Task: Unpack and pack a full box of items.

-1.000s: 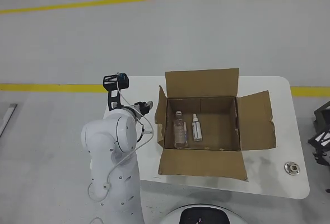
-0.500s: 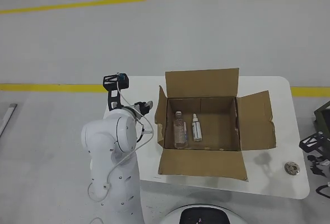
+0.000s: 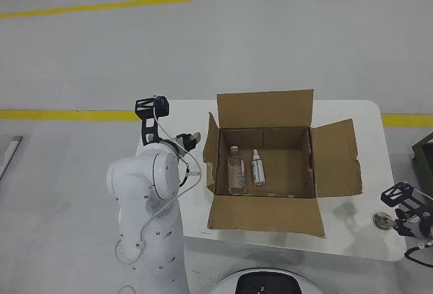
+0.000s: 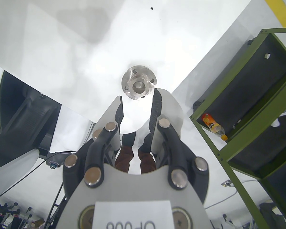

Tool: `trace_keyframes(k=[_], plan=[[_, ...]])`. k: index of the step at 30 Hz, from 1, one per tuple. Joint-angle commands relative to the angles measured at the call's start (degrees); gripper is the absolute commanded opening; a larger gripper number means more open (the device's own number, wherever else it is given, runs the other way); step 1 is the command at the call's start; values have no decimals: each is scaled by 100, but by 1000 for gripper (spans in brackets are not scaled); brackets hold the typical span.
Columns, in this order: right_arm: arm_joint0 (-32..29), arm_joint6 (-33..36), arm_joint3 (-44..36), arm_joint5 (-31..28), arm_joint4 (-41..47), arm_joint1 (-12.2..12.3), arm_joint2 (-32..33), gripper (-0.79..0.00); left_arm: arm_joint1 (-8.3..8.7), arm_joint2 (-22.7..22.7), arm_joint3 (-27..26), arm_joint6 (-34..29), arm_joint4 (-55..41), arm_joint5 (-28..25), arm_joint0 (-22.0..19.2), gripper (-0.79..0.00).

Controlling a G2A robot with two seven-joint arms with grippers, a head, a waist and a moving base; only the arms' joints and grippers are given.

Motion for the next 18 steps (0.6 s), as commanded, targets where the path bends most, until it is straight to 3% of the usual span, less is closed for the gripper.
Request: trace_keyframes(k=[1, 18], plan=[[9, -59, 64, 10, -34, 11, -48, -468, 0, 0, 0, 0, 0, 0, 0, 0], [240, -388, 525, 249, -465, 104, -533, -456, 0, 0, 0, 0, 0, 0, 0, 0]])
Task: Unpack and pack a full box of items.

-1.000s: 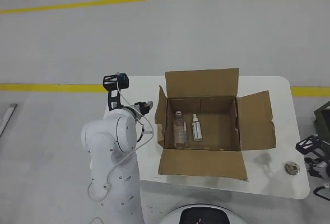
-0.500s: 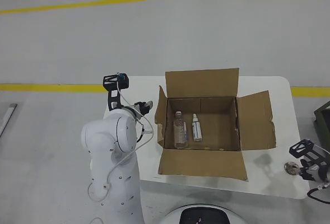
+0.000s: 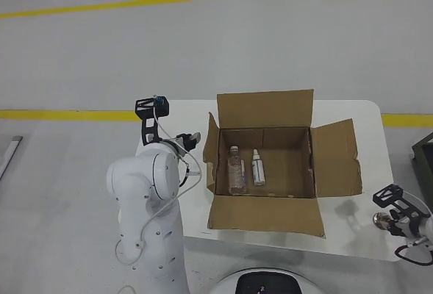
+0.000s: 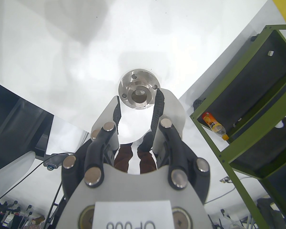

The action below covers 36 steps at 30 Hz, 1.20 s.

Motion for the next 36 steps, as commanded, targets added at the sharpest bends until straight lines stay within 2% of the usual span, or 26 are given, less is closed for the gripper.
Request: trace_keyframes(k=[1, 29, 33, 36], plan=[[37, -25, 42, 15, -41, 10, -42, -453, 0, 0, 0, 0, 0, 0, 0, 0], [255, -116, 377, 170, -161, 143, -418, -489, 0, 0, 0, 0, 0, 0, 0, 0], [273, -106, 395, 179, -160, 162, -447, -514, 0, 0, 0, 0, 0, 0, 0, 0], [283, -99, 404, 188, -151, 175, -477, -582, 0, 0, 0, 0, 0, 0, 0, 0]])
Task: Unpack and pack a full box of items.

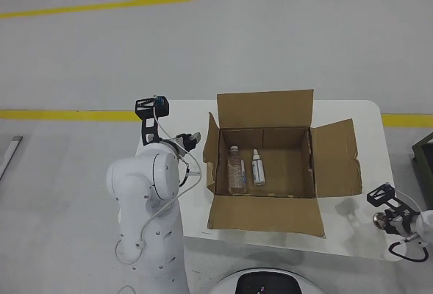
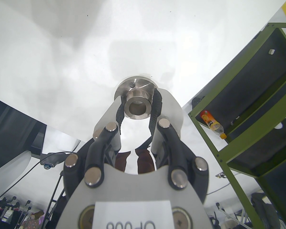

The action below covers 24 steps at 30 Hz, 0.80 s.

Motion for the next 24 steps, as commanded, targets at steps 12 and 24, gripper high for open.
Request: trace_keyframes(k=[12, 24], plan=[[-14, -81, -243, 183, 250, 57, 131, -785, 0, 0, 0, 0, 0, 0, 0, 0], [-448, -1253, -2222, 449, 1668, 98, 1890, -785, 0, 0, 0, 0, 0, 0, 0, 0]])
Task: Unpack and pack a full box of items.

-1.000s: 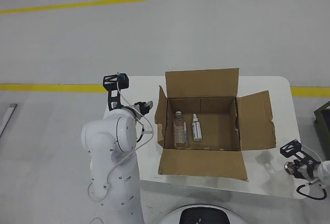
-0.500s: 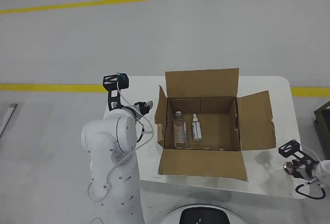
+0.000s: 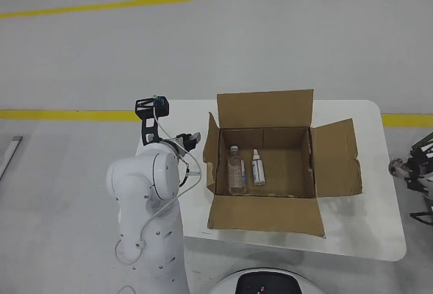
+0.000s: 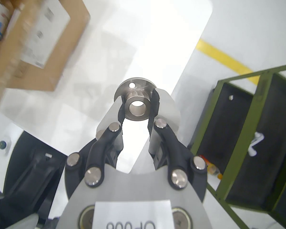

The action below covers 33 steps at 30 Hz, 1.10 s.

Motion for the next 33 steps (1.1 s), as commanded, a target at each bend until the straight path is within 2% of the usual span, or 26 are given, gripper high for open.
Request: trace_keyframes(k=[1, 5, 9, 25, 29, 33], plan=[[-90, -124, -335, -38, 198, -2, 215, -785, 0, 0, 0, 0, 0, 0, 0, 0], [-234, -259, -1008, -201, 486, 5, 422, -785, 0, 0, 0, 0, 0, 0, 0, 0], [-314, -263, -1499, -503, 480, 31, 314, -785, 0, 0, 0, 0, 0, 0, 0, 0], [-352, -427, -1496, -468, 314, 37, 166, -785, 0, 0, 0, 0, 0, 0, 0, 0], [-18, -534, -1574, -408, 110, 69, -483, -785, 0, 0, 0, 0, 0, 0, 0, 0], [915, -557, -1130, -329, -378, 91, -1900, -785, 0, 0, 0, 0, 0, 0, 0, 0]])
